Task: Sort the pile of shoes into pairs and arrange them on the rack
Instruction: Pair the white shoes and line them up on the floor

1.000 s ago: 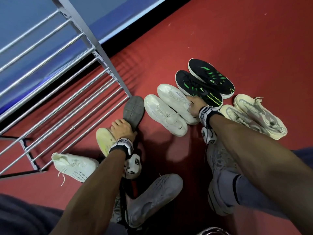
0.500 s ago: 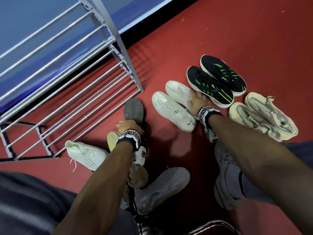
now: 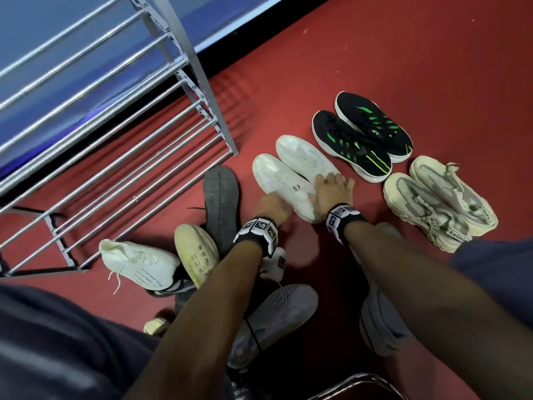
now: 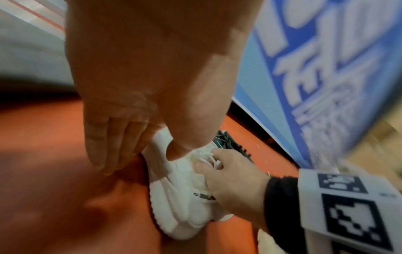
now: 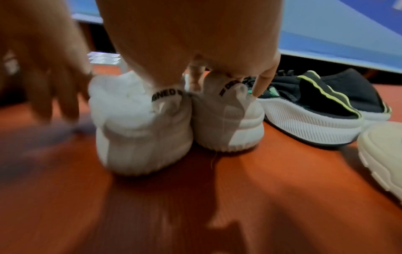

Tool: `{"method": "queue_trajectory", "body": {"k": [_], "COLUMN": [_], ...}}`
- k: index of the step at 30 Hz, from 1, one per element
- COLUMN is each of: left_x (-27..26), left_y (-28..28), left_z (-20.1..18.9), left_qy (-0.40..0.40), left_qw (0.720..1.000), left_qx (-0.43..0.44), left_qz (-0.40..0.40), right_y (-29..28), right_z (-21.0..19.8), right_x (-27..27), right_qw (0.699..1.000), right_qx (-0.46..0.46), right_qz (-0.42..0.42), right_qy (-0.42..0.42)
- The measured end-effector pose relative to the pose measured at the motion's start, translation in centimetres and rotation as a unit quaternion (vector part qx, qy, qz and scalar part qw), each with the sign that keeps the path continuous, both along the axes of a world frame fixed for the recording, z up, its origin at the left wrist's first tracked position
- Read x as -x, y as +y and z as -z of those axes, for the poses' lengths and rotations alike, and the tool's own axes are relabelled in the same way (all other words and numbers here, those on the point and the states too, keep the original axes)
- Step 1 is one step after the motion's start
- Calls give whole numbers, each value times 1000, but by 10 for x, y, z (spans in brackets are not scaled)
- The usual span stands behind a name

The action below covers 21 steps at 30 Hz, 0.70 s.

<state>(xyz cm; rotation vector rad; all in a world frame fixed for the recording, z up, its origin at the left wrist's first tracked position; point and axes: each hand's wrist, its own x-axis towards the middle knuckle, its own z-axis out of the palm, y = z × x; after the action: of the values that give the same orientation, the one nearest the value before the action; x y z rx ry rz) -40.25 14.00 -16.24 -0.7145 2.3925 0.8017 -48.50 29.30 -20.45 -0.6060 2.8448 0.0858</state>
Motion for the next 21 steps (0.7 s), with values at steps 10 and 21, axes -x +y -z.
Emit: {"method": "queue_trajectory", "body": {"k": [10,21], "left_x": [12,-54], "left_y": [29,-50], "left_z": [20,-19], "left_qy": [29,-37], "left_qw": [982,987], "left_qx": [-171,156], "left_qz": [-77,-1], "right_y": [5,-42], "right_z": [-2,-37], "right_x": [31,-23], "right_qw": [999,993], "right_qx": [-4,107], "right_qz": [-7,45], "right_qy": [-47,-23]}}
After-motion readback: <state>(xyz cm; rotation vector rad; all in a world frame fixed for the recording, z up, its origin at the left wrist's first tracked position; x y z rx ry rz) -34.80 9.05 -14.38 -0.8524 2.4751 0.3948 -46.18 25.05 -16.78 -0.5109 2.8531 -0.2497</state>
